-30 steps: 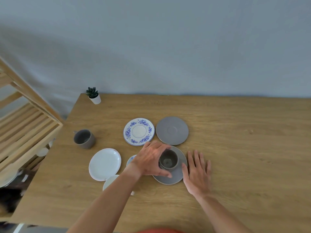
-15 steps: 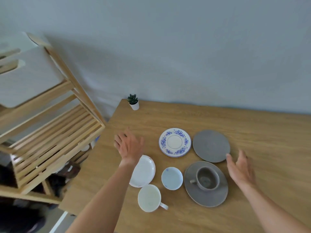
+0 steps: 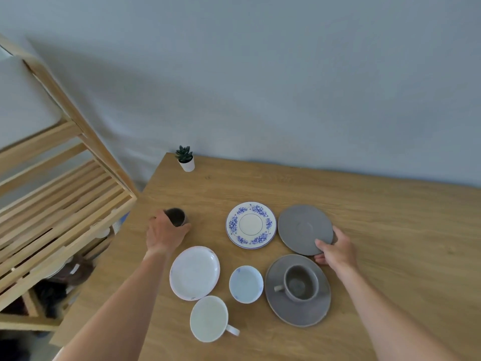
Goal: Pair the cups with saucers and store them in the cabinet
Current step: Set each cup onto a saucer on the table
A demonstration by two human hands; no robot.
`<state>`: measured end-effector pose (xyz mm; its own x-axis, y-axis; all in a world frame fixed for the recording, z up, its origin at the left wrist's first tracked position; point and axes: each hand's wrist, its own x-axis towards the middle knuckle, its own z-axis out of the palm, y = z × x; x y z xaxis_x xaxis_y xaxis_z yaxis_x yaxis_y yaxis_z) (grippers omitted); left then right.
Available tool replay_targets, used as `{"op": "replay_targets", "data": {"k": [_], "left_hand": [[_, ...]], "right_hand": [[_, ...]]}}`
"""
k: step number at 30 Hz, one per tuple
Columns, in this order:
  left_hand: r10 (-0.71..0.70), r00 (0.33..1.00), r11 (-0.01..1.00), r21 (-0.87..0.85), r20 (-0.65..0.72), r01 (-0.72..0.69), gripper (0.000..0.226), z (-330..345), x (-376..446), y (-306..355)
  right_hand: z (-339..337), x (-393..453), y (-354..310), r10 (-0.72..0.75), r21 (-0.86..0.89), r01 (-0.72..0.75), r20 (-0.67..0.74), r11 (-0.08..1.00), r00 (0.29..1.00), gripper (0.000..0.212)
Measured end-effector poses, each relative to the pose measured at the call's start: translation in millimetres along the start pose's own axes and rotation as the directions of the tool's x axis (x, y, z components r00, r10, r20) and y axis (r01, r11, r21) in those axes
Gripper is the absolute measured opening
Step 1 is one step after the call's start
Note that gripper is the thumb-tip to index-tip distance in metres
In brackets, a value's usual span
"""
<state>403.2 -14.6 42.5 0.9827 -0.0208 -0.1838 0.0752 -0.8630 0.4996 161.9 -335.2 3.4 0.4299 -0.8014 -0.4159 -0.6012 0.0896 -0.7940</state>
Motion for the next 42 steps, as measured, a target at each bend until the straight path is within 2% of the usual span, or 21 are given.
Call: {"op": "replay_targets", "data": {"k": [4, 7, 11, 19, 24, 35, 42], "left_hand": [[0.210, 0.974, 0.973, -0.084, -0.085, -0.217, 0.077, 15, -13, 26], [0.330, 0.944, 0.929, -0.173, -0.006, -0.326, 0.079, 31, -22, 54], [0.528, 0.845, 0.845, -0.151, 0.086, -0.513, 0.081, 58, -45, 97], [0.702, 0.688, 0.711, -0.118, 0.185, -0.693, 0.079, 108, -105, 164], [0.735, 0.614, 0.660, -0.098, 0.287, -0.745, 0.081, 124, -119, 183], [0.783, 0.536, 0.584, -0.077, 0.314, -0.808, 0.085, 143, -124, 190], [0.771, 0.552, 0.603, -0.085, 0.316, -0.793, 0.094, 126, -122, 177]], "right_hand": [[2, -4, 1, 0.022, 0.094, -0.022, 0.001, 0.995, 1.000, 0.065], [0, -5, 3, 0.038, 0.149, -0.037, -0.002, 0.988, 0.999, 0.075], [-1, -10, 5, 0.028, 0.197, -0.026, -0.005, 0.980, 1.000, 0.074], [0, -9, 8, 0.036, 0.249, -0.029, -0.024, 0.968, 0.999, 0.066], [-2, -16, 6, -0.009, 0.250, 0.019, -0.041, 0.968, 0.999, 0.038], [-7, -15, 1, -0.005, 0.232, 0.014, -0.041, 0.973, 0.999, 0.043], [-10, -18, 2, -0.004, 0.245, 0.010, -0.027, 0.969, 1.000, 0.053]]}}
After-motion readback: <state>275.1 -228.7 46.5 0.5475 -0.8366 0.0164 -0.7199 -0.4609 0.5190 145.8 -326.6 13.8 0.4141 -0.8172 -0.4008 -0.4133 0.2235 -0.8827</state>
